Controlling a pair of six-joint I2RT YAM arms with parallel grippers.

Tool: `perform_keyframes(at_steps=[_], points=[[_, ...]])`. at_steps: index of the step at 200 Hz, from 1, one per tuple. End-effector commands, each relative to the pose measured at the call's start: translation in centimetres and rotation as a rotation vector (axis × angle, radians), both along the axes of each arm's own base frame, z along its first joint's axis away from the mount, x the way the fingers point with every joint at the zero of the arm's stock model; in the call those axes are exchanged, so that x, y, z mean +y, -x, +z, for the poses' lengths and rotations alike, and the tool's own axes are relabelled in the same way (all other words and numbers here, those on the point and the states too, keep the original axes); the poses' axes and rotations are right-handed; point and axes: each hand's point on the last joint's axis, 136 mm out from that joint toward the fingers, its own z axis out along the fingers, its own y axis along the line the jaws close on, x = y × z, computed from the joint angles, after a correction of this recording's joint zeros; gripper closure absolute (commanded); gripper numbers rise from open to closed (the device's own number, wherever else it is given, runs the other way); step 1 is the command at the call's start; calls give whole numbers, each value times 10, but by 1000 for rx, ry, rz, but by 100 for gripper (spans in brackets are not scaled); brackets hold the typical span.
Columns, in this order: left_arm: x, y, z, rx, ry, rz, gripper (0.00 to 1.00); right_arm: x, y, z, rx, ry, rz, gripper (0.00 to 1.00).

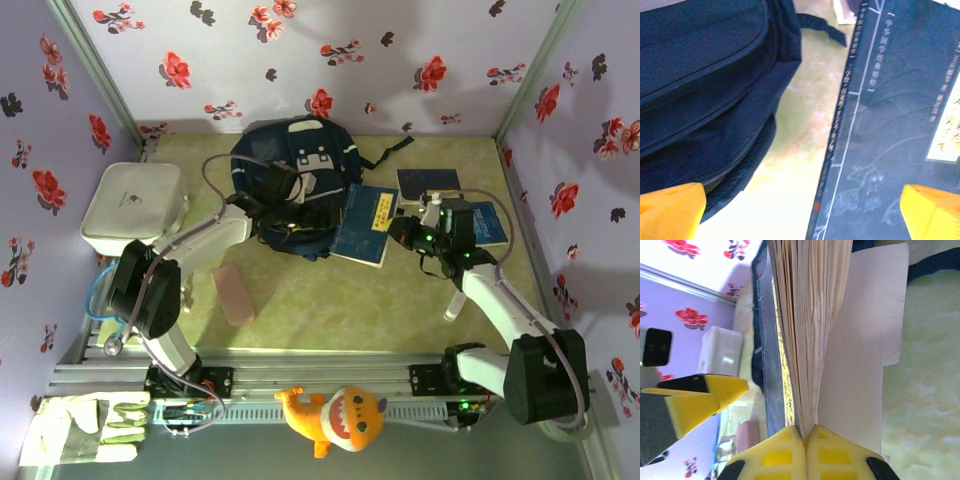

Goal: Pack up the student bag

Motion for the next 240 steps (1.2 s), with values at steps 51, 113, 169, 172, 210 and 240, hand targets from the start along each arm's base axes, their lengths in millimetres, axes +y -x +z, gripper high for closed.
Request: perform_keyframes(at_steps=[51, 113, 169, 172, 210, 240], points=[[-25, -3, 27, 12, 170, -70, 2, 45, -1, 46, -100, -152, 171, 100], [-27, -4, 30, 14, 180, -84, 18, 49, -5, 39, -73, -146, 182, 100], [-20, -5, 43, -25, 212, -68, 57, 43, -9, 20, -35, -64, 160, 100], [-20, -4, 44, -26, 213, -69, 58, 43, -8, 20, -34, -58, 159, 100], [-13, -6, 49, -44, 211, -32, 90, 29, -12, 4, 13, 47, 89, 70], [-1, -17, 59, -90, 210, 38, 100, 18, -11, 6, 16, 45, -5, 38]])
